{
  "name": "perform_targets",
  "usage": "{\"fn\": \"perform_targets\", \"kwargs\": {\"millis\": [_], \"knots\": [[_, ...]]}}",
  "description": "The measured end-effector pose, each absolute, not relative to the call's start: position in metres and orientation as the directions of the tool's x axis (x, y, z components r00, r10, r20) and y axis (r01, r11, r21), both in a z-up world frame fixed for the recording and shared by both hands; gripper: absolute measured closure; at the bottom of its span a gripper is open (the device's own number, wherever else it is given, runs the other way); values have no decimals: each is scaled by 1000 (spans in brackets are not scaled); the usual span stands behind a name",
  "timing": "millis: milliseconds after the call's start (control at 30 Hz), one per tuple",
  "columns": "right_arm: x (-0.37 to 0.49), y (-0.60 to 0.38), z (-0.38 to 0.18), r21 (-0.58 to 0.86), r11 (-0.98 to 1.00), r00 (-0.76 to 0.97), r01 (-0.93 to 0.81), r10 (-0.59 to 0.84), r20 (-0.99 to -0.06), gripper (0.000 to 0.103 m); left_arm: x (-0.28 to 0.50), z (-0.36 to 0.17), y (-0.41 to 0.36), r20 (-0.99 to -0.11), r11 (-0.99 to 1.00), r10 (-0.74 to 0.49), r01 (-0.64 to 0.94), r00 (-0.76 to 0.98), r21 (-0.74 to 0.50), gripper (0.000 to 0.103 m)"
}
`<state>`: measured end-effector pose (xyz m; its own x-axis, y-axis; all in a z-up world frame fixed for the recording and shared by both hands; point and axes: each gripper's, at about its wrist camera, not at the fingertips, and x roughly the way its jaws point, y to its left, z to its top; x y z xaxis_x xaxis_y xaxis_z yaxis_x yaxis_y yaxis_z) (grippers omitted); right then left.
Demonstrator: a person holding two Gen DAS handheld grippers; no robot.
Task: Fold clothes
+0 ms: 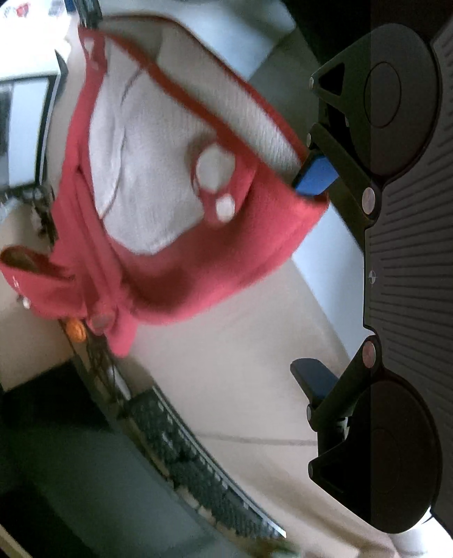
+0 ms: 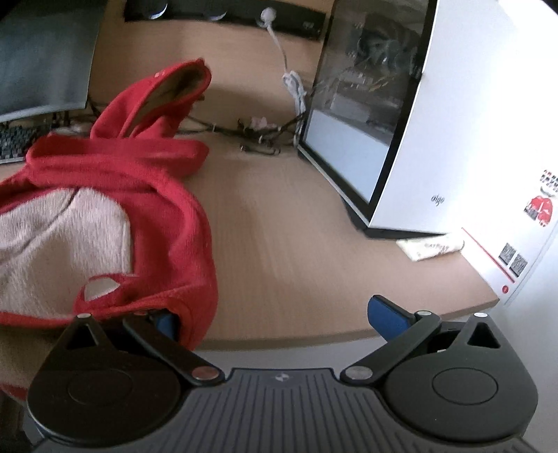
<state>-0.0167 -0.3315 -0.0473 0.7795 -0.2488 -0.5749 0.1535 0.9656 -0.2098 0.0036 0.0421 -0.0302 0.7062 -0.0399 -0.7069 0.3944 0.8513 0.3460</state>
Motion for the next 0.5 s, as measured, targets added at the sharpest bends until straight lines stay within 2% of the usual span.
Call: {"fn": "perform_targets", "kwargs": {"millis": [133,267,500], "knots": [[-18,-332,-64,-232,969,720,85,-221,-658,0,13,-18,57,-684,887,-6,320,729,333,0],[-26,-328,-60,-247,968,730,42,-199,-654,0,22,3,73,-660,923,-21,268,751,275,0],[-34,-344,10,-233,971,761,-55,-111,-639,0,31,20,82,-693,915,0,280,721,291,0]]}}
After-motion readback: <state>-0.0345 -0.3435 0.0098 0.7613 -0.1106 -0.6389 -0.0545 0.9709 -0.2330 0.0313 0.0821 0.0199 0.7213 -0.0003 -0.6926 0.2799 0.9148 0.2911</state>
